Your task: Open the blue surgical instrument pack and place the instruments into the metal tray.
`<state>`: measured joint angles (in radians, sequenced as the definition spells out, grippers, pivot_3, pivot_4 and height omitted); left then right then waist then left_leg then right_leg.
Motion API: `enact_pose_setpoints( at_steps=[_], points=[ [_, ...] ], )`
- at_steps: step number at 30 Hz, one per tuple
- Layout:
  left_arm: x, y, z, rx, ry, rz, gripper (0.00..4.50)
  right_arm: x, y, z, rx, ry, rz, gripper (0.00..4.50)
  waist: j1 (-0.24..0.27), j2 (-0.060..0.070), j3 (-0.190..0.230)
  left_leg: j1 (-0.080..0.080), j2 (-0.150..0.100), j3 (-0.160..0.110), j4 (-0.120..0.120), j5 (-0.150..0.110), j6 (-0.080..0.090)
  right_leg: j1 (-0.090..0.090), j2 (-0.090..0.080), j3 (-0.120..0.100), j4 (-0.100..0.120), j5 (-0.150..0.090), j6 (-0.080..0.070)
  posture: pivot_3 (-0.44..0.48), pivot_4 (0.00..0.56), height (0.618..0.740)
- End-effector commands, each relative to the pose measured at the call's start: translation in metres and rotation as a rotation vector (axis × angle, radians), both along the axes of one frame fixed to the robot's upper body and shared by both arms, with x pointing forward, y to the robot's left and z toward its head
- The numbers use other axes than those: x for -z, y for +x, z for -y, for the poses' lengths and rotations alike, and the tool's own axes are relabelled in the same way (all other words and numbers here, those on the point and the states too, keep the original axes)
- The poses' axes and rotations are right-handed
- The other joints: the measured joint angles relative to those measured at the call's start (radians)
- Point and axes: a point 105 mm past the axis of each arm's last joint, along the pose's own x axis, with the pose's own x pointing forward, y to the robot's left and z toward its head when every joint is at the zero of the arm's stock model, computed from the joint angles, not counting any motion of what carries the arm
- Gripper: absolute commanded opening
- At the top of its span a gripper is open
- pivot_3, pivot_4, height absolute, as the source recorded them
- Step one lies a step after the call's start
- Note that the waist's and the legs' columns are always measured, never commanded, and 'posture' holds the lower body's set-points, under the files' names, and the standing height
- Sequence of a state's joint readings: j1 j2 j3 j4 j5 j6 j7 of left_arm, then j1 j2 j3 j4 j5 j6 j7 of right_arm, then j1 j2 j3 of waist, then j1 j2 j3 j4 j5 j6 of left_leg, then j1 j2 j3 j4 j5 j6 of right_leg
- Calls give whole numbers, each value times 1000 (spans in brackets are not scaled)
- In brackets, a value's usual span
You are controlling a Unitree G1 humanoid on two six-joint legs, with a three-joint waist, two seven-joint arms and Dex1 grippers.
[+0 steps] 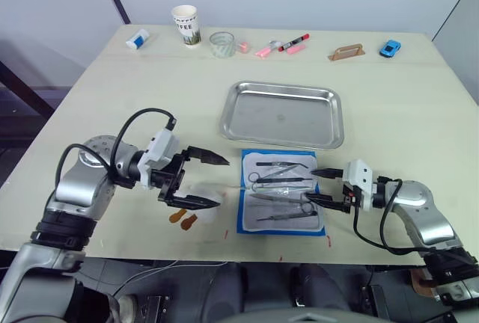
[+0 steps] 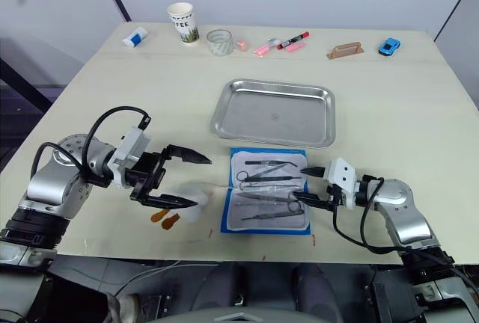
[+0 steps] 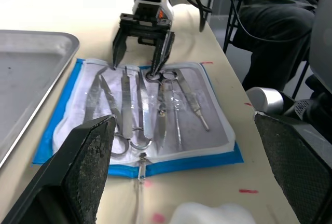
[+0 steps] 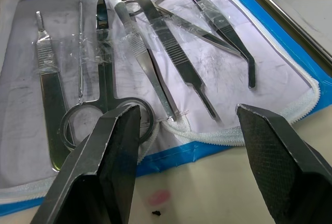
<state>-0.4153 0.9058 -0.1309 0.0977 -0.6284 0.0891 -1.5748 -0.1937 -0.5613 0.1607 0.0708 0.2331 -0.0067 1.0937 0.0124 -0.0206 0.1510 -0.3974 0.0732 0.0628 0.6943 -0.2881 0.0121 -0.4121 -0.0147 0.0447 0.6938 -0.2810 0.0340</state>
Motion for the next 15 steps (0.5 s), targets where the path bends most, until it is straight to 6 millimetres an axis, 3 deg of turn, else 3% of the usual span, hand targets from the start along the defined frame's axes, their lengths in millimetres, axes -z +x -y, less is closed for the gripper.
enact_pose_setpoints(
  at_steps=[1, 6, 15],
  points=[
    [-3, -1, 1, 46, 9, 13, 4500, 21, -13, -3, -12, -16, -93, 3250, 0, 0, 0, 0, 0, 0, 0, 0, 0, 0, 0, 0, 0, 0, 0, 0, 150, 718],
    [-3, 0, 1, 46, 4, 8, 4500, 13, -14, -5, -32, 27, -77, 3250, -2, 0, 0, 0, 0, 0, 0, 0, 0, 0, 0, 0, 0, 0, 0, 0, 150, 718],
    [-2, -2, 10, 80, -29, 17, 4500, 25, -15, -4, -45, 72, -67, 3250, -2, 0, 0, 0, 0, 0, 0, 0, 0, 0, 1, 0, 0, 0, 0, 0, 150, 718]
  ],
)
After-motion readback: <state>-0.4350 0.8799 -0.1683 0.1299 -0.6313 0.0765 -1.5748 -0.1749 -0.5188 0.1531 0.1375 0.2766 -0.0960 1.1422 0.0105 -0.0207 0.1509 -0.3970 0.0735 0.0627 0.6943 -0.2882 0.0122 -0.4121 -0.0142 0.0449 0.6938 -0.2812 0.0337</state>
